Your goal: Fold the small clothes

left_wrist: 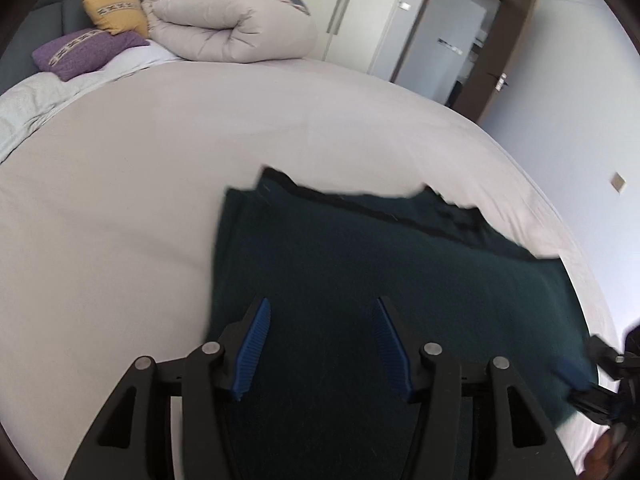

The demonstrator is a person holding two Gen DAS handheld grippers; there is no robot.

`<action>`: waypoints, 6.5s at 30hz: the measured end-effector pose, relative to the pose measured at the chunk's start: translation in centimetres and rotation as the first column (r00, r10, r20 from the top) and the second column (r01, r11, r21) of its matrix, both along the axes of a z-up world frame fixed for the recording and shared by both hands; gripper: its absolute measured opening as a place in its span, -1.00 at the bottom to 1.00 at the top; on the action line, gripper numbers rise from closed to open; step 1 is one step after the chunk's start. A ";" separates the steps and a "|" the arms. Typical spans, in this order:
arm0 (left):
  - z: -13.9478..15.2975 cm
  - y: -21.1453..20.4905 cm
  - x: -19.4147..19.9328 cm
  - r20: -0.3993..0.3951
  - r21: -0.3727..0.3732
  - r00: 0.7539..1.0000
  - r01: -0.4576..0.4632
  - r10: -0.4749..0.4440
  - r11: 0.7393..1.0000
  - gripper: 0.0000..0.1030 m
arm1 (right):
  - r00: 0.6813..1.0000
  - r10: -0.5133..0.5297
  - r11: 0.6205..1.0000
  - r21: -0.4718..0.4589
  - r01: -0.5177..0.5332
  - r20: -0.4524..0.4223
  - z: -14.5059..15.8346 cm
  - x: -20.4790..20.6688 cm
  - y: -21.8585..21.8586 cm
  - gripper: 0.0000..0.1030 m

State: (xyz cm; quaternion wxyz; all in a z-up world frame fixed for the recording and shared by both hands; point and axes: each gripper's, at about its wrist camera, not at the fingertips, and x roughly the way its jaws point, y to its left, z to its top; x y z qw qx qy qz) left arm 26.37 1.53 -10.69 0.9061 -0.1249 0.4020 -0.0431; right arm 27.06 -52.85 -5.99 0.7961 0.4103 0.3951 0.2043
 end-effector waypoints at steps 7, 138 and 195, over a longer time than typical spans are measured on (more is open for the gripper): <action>-1.2 2.8 -2.5 -0.024 -0.045 1.000 0.003 -0.004 0.999 0.06 | 0.994 0.033 0.999 0.025 -0.030 -0.106 -3.9 0.6 2.7 -0.20; -0.4 -8.8 -2.5 -0.079 -0.544 0.870 0.371 -0.487 0.752 0.03 | 0.950 0.130 0.975 -0.136 -0.174 -0.284 -0.9 16.0 3.5 -0.73; 5.7 -16.9 5.3 -0.054 -0.120 0.847 0.520 -0.529 0.846 0.06 | 0.981 -0.065 0.962 -0.272 0.012 -0.184 -2.2 5.0 -11.9 -0.71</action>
